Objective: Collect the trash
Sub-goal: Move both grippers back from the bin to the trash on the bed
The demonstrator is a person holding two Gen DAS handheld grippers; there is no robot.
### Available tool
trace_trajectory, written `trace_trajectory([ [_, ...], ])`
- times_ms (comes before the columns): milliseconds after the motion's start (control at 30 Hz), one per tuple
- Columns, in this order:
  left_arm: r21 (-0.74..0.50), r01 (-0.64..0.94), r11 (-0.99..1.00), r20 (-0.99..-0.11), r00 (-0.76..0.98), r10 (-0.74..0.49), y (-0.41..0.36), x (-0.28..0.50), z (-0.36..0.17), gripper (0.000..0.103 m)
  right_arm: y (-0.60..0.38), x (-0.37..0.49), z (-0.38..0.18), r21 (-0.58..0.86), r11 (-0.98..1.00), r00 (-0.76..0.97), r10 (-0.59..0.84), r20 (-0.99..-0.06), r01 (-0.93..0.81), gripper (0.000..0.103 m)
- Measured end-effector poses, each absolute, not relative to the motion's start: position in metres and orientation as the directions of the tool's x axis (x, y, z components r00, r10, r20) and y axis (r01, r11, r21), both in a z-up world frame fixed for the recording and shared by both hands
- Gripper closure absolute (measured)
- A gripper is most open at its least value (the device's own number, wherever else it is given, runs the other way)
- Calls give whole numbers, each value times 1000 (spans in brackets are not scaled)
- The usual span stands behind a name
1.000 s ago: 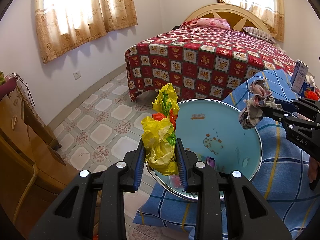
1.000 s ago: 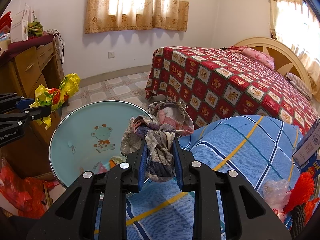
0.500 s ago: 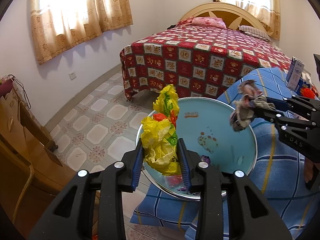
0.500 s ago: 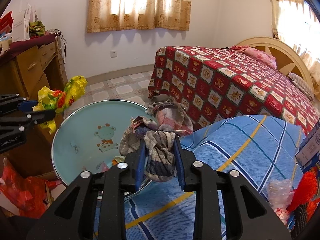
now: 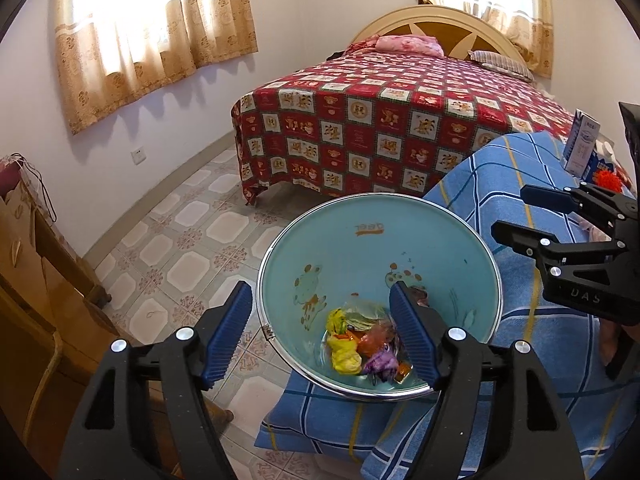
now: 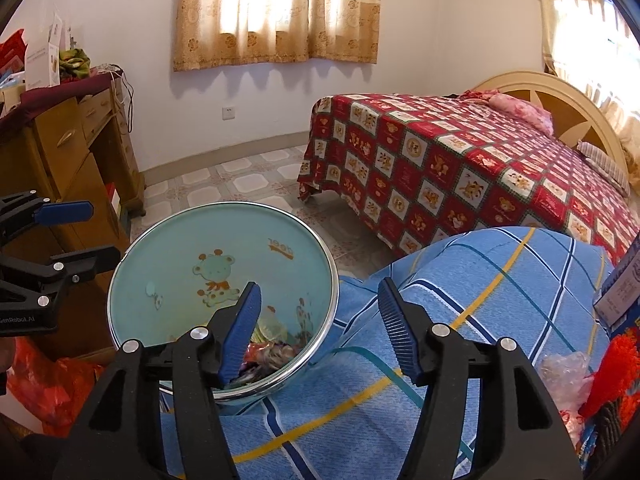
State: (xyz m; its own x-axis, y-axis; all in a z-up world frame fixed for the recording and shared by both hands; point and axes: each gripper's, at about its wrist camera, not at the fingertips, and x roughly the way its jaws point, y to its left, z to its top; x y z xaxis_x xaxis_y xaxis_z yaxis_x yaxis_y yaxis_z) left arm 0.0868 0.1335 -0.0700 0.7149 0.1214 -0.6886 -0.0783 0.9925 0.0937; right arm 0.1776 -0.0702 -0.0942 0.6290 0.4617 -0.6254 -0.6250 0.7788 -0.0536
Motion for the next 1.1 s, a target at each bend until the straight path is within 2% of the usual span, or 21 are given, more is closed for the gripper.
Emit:
trace_trajectory([
  [333,103,-75,992,-695,708,126,129,87,-75,24,-77,175,-94,-55,789,637,450,-626,-612,36],
  [400,106,-79,991,-696,706,130,127,86,-76,18,-80,174,-92,-56,796,644,445,-622,-603,34],
  [567,96,-59,994,-701,705,109,119,87,-78,17,-95,168,-89,-55,815,660,425,-620,-577,32],
  [867,77,86,993,-714,700,-5,60,90,-86,16,-180,135,-76,-79,899,733,297,-611,-430,28],
  [1100,70,221,973,-717,689,-105,-3,94,-93,16,-282,102,-81,-117,973,785,88,-614,-200,24],
])
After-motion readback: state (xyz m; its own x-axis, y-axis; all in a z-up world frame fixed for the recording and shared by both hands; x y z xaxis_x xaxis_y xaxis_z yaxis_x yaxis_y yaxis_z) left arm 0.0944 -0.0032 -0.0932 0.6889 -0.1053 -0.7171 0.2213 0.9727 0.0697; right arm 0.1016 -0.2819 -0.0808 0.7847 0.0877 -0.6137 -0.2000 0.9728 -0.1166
